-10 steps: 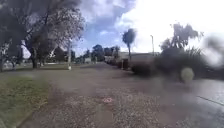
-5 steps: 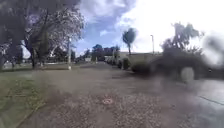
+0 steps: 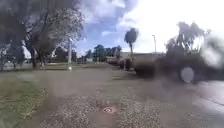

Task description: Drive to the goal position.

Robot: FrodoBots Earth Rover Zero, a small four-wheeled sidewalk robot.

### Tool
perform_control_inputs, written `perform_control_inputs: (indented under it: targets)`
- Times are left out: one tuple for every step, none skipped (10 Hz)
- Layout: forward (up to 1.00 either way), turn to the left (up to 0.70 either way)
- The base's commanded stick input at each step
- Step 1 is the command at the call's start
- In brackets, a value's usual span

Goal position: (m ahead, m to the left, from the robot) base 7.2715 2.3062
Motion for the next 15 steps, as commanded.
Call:
perform_control_inputs:
  targets:
    - [0.70, 0.00]
    - [0.70, 0.00]
    - [0.70, 0.00]
    - [0.70, 0.00]
    - [0.70, 0.00]
    - [0.70, 0.00]
    - [0.70, 0.00]
    - [0.70, 0.00]
    - [0.70, 0.00]
    - [0.70, 0.00]
    - [0.70, 0.00]
    - [0.70, 0.00]
    - [0.70, 0.00]
    - [0.70, 0.00]
    - [0.70, 0.00]
